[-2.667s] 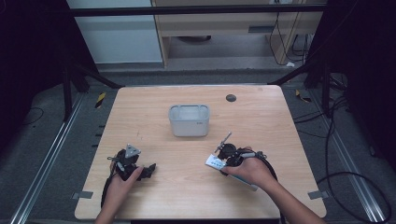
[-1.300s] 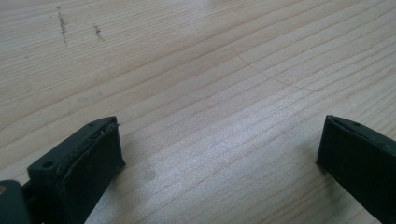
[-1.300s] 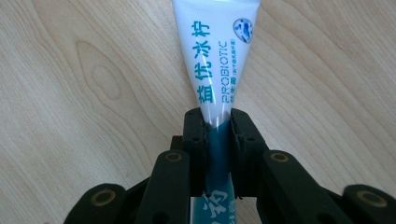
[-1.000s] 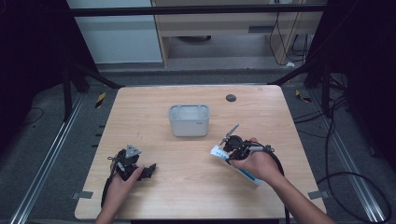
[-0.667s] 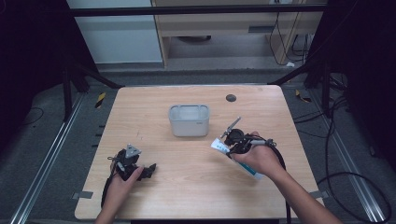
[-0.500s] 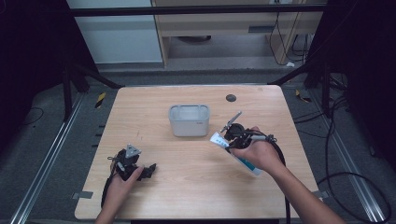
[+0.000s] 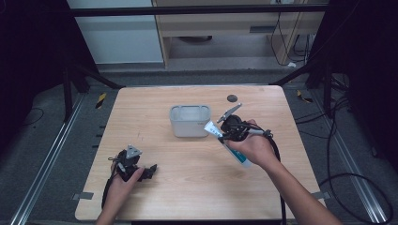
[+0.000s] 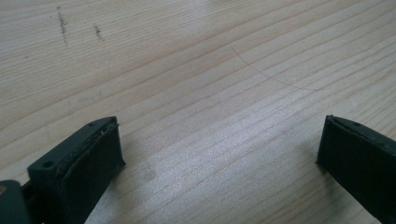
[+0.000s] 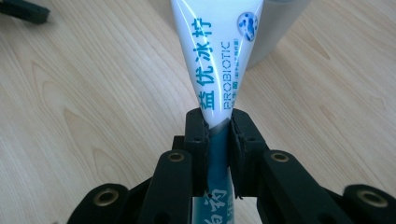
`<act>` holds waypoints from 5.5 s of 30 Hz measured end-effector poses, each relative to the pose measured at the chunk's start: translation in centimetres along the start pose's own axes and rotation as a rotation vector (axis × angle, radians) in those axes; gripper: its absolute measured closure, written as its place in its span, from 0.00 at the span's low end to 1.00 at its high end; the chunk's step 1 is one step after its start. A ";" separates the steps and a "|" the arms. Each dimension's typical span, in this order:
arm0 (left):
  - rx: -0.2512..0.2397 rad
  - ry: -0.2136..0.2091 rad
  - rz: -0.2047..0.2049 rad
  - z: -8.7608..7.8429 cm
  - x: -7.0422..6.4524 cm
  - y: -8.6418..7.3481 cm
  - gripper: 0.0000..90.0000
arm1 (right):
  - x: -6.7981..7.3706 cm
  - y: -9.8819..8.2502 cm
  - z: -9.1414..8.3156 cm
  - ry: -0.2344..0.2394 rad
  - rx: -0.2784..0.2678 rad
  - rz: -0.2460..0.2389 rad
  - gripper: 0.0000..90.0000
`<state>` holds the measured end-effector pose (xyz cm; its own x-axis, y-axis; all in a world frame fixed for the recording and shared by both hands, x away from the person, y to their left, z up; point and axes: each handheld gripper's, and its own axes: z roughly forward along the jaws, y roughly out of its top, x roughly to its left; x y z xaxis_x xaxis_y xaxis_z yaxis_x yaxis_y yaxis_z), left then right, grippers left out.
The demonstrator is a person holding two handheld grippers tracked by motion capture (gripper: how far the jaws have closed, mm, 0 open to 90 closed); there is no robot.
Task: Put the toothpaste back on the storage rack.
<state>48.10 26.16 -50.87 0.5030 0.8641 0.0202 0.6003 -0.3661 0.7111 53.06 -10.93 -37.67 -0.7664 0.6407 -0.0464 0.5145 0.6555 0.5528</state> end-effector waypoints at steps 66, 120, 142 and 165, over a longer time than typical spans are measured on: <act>-0.002 0.000 -0.006 0.0 0.0 0.0 0.00 | 3.9 11.6 -2.0 -0.175 -0.595 0.149 0.88; 0.000 0.001 -0.002 0.0 0.0 0.0 0.00 | 1.5 11.6 5.0 -0.258 -0.684 0.235 0.88; 0.000 0.001 -0.001 0.0 0.0 0.0 0.00 | 1.6 10.3 8.1 -0.245 -0.639 0.259 0.88; 0.000 0.001 -0.001 0.0 0.0 0.0 0.00 | 1.7 9.8 9.4 -0.251 -0.613 0.270 0.88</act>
<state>48.10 26.15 -50.87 0.5017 0.8648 0.0201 0.6011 -0.3652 0.7109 60.40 0.31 -40.17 -0.4932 0.8698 0.0091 0.3091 0.1655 0.9365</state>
